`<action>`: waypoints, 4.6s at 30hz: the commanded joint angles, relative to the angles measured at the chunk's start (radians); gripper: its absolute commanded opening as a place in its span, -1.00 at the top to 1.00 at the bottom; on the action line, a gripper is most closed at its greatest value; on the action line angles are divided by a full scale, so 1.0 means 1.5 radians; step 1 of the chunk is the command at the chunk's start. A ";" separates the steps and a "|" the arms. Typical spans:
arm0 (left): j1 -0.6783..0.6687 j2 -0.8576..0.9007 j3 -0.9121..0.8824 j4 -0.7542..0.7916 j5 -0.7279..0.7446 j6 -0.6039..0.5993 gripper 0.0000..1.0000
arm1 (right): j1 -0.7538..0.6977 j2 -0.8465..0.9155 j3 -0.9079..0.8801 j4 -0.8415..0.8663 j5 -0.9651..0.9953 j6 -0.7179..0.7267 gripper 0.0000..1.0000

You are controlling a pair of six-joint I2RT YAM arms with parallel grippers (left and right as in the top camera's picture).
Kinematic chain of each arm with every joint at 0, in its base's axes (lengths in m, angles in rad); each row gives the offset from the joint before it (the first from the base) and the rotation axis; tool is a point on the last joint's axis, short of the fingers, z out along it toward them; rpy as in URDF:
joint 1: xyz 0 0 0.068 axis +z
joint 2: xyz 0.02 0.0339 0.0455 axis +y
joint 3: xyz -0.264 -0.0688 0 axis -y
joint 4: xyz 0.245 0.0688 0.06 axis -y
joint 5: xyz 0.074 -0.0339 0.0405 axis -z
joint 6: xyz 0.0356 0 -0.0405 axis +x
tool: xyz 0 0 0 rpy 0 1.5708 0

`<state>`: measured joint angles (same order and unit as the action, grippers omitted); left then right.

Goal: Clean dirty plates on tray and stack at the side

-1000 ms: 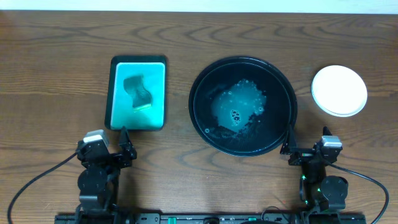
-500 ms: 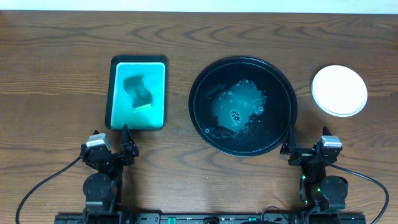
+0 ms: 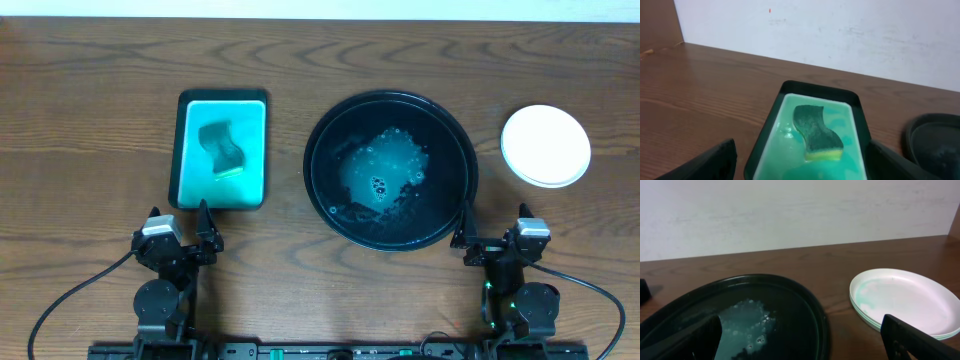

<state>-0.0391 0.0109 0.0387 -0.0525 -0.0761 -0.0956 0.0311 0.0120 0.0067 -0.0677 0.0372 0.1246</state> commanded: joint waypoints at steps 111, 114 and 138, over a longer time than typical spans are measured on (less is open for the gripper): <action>0.004 -0.004 -0.023 -0.009 0.009 0.021 -0.65 | 0.009 -0.004 -0.001 -0.005 -0.018 -0.169 -0.99; 0.004 -0.004 -0.023 -0.009 0.009 0.021 -0.64 | 0.009 -0.004 -0.001 -0.005 -0.018 -0.169 -0.99; 0.004 -0.004 -0.023 -0.009 0.009 0.021 -0.64 | 0.009 -0.004 -0.001 -0.005 -0.018 -0.169 -0.98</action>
<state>-0.0391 0.0109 0.0387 -0.0528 -0.0731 -0.0772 0.0311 0.0120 0.0063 -0.0696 0.0185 -0.1173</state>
